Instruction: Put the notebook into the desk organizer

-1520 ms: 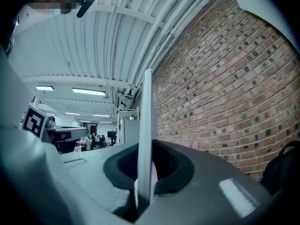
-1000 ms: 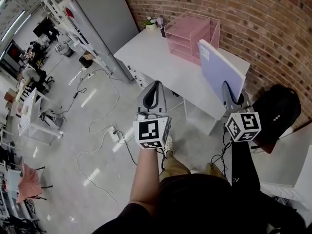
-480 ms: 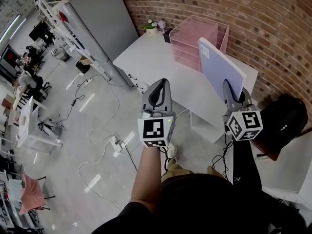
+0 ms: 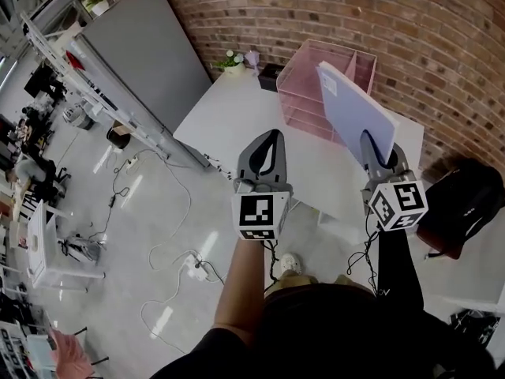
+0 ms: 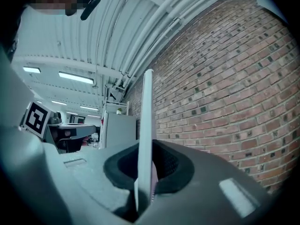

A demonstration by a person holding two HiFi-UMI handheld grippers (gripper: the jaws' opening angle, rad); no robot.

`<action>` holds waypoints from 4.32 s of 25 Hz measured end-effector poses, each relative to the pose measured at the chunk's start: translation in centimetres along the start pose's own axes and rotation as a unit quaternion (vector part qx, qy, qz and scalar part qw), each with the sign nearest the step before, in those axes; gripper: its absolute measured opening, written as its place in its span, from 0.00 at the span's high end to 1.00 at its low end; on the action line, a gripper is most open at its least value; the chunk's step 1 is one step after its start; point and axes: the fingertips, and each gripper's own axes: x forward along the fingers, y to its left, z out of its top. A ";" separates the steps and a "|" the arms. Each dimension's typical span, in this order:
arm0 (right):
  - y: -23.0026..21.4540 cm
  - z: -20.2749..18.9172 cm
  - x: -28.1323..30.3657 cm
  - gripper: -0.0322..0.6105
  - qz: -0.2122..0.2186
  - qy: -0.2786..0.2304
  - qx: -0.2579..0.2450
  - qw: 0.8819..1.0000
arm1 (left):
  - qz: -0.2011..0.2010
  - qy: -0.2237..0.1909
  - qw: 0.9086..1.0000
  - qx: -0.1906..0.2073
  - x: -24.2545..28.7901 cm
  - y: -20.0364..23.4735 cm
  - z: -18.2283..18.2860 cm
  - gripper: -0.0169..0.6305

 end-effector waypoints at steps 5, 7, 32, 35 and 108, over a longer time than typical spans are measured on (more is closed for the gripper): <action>0.7 -0.1 4.7 0.90 -0.025 -0.006 -0.004 1.000 | -0.027 -0.009 1.000 -0.001 3.5 4.0 -0.4 0.96; 0.9 -0.2 6.3 0.90 -0.034 -0.006 -0.007 0.999 | -0.033 -0.006 0.999 -0.004 4.4 5.4 -0.9 0.96; -3.3 -1.0 17.0 0.90 -0.081 0.015 -0.057 0.995 | -0.071 -0.010 0.997 -0.037 13.8 10.4 -4.5 0.96; -5.4 -1.1 18.9 0.90 -0.082 0.020 -0.070 0.994 | -0.071 0.000 0.997 -0.035 16.2 10.4 -5.2 0.96; -8.5 -22.9 34.9 0.88 -0.035 0.477 -0.335 0.812 | -0.224 0.022 0.973 -0.058 32.0 17.6 -12.0 0.96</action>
